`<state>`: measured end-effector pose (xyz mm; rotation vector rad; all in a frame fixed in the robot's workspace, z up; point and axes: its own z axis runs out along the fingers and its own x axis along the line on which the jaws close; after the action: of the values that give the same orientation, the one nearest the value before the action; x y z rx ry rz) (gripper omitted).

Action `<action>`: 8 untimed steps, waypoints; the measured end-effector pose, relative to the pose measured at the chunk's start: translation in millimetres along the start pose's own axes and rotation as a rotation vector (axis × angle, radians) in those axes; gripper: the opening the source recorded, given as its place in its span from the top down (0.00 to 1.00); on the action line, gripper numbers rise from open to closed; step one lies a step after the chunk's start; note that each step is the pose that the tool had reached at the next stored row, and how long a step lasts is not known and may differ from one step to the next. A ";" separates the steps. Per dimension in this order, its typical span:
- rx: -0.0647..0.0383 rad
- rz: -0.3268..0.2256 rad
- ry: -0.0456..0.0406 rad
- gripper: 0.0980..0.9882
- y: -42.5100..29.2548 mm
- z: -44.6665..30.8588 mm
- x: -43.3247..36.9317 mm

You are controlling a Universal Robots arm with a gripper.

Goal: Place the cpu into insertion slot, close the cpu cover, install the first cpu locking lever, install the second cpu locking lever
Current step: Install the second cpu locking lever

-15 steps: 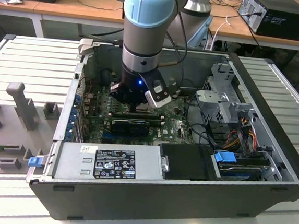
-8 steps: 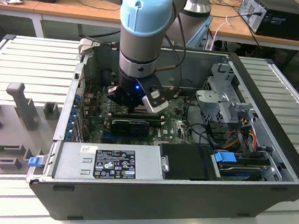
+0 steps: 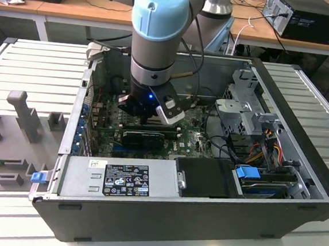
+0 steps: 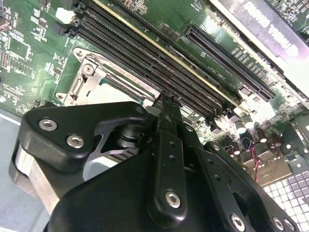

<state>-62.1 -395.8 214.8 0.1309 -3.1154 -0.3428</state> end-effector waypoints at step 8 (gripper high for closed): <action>-0.040 -0.001 -0.0032 0.99 -7.8 2.2 4.1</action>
<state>-65.6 -403.2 210.9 0.1312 -3.1096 -0.4048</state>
